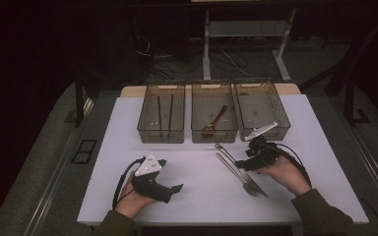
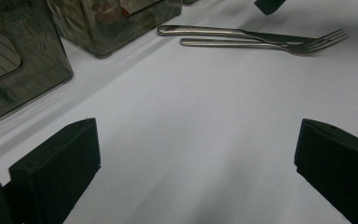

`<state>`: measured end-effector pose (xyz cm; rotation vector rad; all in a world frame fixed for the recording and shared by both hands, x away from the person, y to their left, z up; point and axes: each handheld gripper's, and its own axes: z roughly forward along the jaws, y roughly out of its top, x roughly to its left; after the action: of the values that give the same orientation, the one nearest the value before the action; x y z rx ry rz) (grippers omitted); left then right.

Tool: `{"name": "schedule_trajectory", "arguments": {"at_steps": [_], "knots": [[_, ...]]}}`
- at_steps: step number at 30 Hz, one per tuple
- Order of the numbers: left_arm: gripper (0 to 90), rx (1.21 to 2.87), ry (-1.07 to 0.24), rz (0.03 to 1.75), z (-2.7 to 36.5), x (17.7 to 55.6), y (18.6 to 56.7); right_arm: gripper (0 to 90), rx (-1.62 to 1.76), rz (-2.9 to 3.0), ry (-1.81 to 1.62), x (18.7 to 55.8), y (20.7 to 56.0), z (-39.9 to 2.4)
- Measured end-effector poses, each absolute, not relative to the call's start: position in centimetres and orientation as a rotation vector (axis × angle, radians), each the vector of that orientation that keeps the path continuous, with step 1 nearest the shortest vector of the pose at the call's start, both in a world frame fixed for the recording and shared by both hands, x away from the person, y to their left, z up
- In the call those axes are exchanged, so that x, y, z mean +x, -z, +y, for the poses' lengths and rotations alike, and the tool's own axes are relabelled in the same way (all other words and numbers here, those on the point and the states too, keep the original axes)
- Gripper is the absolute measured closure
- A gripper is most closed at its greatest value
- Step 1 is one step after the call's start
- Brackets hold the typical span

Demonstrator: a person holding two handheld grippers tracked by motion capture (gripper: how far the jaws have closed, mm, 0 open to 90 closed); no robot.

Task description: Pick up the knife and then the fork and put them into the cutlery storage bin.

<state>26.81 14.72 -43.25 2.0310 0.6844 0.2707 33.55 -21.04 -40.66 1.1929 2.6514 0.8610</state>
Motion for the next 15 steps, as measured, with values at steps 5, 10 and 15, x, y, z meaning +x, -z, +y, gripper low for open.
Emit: {"name": "schedule_trajectory", "arguments": {"at_steps": [5,10,15], "knots": [[0.0,2.031,-0.268,0.686,14.7,26.8,43.3,43.2,1.211,2.719,-0.779,34.5,40.8,-19.9],[0.0,2.038,-0.265,0.68,14.7,26.8,43.3,48.4,1.239,2.741,-0.701,35.6,41.0,-19.2],[0.0,2.037,-0.259,0.681,14.6,26.8,43.4,52.8,1.26,2.776,-0.596,36.6,41.3,-18.4]]}}
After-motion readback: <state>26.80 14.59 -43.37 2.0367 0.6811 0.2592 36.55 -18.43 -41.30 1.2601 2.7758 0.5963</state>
